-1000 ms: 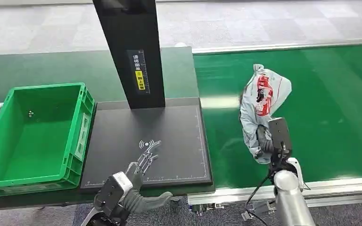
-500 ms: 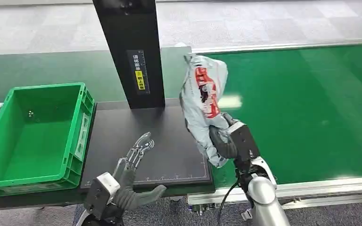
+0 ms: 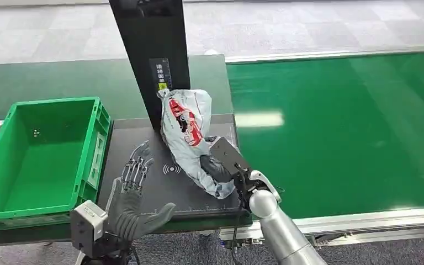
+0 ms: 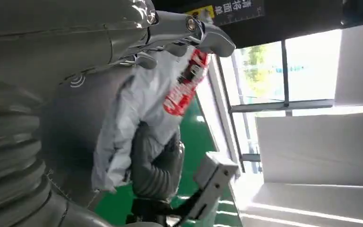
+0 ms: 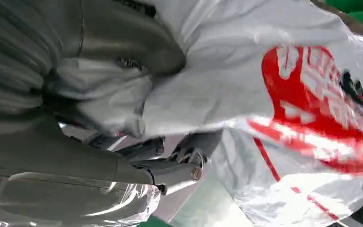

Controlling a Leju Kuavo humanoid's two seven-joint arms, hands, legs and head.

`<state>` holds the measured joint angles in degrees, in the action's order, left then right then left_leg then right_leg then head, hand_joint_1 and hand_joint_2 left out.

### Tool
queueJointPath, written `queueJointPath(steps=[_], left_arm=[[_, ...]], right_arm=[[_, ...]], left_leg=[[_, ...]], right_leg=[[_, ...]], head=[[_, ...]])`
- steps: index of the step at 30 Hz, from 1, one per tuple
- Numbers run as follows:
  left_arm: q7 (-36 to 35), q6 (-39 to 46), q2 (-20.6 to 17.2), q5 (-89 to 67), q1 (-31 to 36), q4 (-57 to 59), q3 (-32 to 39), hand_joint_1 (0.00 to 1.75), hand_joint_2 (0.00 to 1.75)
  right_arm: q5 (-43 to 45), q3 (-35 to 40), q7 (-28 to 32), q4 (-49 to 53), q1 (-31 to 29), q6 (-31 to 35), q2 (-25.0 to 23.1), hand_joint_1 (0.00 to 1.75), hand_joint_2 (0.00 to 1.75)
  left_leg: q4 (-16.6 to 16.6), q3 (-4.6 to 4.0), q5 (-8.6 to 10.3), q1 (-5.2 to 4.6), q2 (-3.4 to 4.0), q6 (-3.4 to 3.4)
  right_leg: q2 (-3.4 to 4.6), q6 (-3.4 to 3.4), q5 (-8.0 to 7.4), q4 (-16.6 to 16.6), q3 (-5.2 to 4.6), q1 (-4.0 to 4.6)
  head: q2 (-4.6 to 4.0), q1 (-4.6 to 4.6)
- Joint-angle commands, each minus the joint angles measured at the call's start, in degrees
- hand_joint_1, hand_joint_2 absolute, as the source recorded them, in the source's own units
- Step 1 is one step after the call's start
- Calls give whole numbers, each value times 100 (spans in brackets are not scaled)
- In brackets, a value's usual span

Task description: Moved the parcel from conveyor to table for the left to box.

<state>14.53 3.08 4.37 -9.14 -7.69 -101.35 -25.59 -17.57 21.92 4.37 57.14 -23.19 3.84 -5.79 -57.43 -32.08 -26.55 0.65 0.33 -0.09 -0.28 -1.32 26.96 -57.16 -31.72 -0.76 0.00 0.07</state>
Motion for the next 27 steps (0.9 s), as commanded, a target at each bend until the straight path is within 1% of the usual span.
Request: queueJointPath(steps=[1,9,10,12,13,15,17,19,22,25,27], left_arm=[[-140,-89,-100,76,321,254,-190,0,175],[-148,-89,-101,89,389,379,-211,0,175],[-148,-85,-95,89,379,377,-207,0,175],[-150,-84,-108,89,344,355,-203,0,175],[-150,-17,-86,79,269,309,-149,0,175],[-160,11,-95,73,235,282,-130,0,175],[-123,67,-57,31,148,255,-67,0,175],[-96,83,-24,-20,109,253,-36,0,175],[-88,98,3,-47,74,205,-3,0,175],[-118,84,15,-119,25,83,38,0,175],[-141,65,26,-141,28,87,55,0,175]], right_arm=[[142,115,24,-1737,-837,100,-165,0,175],[241,53,74,-1507,-691,1,-160,0,175],[383,-26,231,-1327,-592,-44,-165,0,175],[496,-79,343,-1067,-458,-79,-138,0,175],[780,-178,556,-466,-146,-211,-101,0,175],[962,-213,524,150,170,-292,-38,0,175],[1254,-227,650,1060,680,-432,42,0,175],[1438,-211,673,1739,1113,-542,99,0,175],[1607,-215,651,2199,1464,-634,141,0,175],[1702,-256,660,2557,1877,-660,133,0,175],[1764,-307,686,2669,2026,-670,104,0,175]], left_leg=[[4,4,2,-2,5,1],[10,8,5,-3,-2,1],[6,5,3,-3,-2,1],[7,5,3,-3,-2,1],[9,7,4,-4,-3,1],[10,5,4,-2,-12,1],[19,10,7,-2,-24,1],[7,2,1,-2,-14,0],[9,1,1,-2,-30,1],[10,-1,0,-3,-22,1],[6,-7,-2,-1,-25,-1]], right_leg=[[7,4,-3,2,1,-2],[2,6,-4,8,6,-2],[0,4,-1,4,3,-3],[1,4,-1,4,3,-2],[1,6,-2,6,5,-3],[-8,6,0,8,5,-1],[-19,9,1,17,13,0],[-11,4,4,6,2,-1],[-26,6,9,9,5,-1],[-17,7,8,10,0,-2],[-21,6,9,8,-3,0]], head=[[0,0],[0,-2],[0,0],[0,0],[0,-2],[0,-2],[0,0],[0,0],[0,-2],[0,0],[0,0]])
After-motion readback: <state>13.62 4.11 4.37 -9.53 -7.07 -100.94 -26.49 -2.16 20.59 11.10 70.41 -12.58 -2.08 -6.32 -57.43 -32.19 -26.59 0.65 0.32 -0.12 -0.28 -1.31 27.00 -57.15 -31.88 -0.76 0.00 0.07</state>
